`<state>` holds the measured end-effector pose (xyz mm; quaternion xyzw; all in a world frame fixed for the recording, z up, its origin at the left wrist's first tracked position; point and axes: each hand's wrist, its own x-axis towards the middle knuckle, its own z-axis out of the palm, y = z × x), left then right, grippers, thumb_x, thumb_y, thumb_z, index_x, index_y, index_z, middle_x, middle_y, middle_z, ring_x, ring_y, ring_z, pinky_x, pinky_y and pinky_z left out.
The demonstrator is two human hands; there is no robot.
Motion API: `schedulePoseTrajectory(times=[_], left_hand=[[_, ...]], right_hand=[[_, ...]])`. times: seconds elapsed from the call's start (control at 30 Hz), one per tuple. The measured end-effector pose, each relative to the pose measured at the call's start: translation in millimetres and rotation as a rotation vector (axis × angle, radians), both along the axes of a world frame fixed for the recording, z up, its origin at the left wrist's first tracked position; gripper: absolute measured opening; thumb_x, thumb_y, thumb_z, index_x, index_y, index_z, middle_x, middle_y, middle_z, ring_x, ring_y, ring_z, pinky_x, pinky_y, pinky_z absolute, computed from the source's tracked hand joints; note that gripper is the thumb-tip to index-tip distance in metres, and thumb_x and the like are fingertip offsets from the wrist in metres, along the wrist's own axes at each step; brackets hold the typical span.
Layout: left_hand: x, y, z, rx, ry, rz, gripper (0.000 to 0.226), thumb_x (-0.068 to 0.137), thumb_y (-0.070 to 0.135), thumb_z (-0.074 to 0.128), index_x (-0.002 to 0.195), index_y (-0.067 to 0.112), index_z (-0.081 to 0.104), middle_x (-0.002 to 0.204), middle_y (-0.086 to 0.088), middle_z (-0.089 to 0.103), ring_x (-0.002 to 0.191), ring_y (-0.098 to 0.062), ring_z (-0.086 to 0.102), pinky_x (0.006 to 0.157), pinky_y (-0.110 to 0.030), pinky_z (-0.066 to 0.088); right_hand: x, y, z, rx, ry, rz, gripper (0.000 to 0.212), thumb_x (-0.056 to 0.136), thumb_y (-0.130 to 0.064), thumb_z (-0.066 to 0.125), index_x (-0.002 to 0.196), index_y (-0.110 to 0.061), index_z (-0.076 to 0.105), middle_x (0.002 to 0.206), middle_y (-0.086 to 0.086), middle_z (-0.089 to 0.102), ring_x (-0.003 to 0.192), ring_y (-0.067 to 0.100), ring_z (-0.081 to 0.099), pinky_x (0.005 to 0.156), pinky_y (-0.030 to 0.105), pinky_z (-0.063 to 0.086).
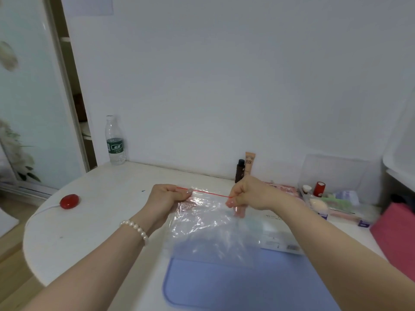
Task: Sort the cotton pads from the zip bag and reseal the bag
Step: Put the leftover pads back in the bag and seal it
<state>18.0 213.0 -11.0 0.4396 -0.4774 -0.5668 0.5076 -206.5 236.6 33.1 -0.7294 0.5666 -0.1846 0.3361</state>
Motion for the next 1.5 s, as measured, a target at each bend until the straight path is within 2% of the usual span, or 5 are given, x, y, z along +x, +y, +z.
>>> schedulePoseTrajectory(times=[0.2,0.53,0.8,0.97,1.5], left_hand=[[2.7,1.5,-2.1,0.075,0.075,-0.041,0.007,0.085,-0.002,0.06,0.081,-0.006,0.064,0.065,-0.015,0.07,0.056,-0.021,0.069,0.054,-0.025,0.057],[9.8,1.4,-5.6,0.138,0.106,-0.105,0.027,0.096,0.014,0.048,0.084,-0.004,0.064,0.073,-0.015,0.073,0.063,-0.021,0.071,0.054,-0.023,0.056],[-0.6,5.1,-9.1,0.063,0.078,-0.058,0.023,0.095,0.01,0.05,0.086,-0.006,0.064,0.074,-0.013,0.073,0.069,-0.021,0.072,0.058,-0.024,0.057],[-2.0,6.6,-7.6,0.04,0.065,-0.058,0.023,0.095,0.01,0.051,0.085,-0.008,0.063,0.074,-0.013,0.073,0.068,-0.021,0.072,0.063,-0.027,0.058],[-0.3,1.2,-9.0,0.053,0.033,-0.068,0.021,0.093,0.011,0.054,0.083,-0.006,0.062,0.069,-0.016,0.071,0.065,-0.023,0.072,0.058,-0.027,0.059]], right_hand=[[-8.5,2.6,-3.6,0.063,-0.035,0.009,0.008,0.084,-0.018,0.068,0.076,-0.016,0.069,0.063,-0.001,0.071,0.055,0.012,0.068,0.086,0.032,0.049],[-23.8,9.9,-9.1,0.007,-0.095,-0.066,0.008,0.08,-0.024,0.072,0.073,-0.02,0.073,0.064,0.0,0.069,0.062,0.013,0.063,0.057,0.017,0.042],[-3.4,9.5,4.4,0.017,0.054,-0.065,0.038,0.072,-0.057,0.067,0.076,-0.02,0.073,0.078,-0.01,0.073,0.076,0.005,0.068,0.085,0.023,0.044],[9.3,5.1,6.5,-0.09,0.09,-0.067,0.031,0.086,-0.033,0.064,0.059,-0.018,0.061,0.045,-0.012,0.057,0.039,-0.001,0.042,0.049,0.019,0.032],[-11.9,2.4,-10.2,-0.105,0.092,-0.101,0.019,0.084,-0.022,0.066,0.065,-0.022,0.064,0.047,-0.009,0.061,0.053,0.011,0.053,0.064,0.026,0.044]])
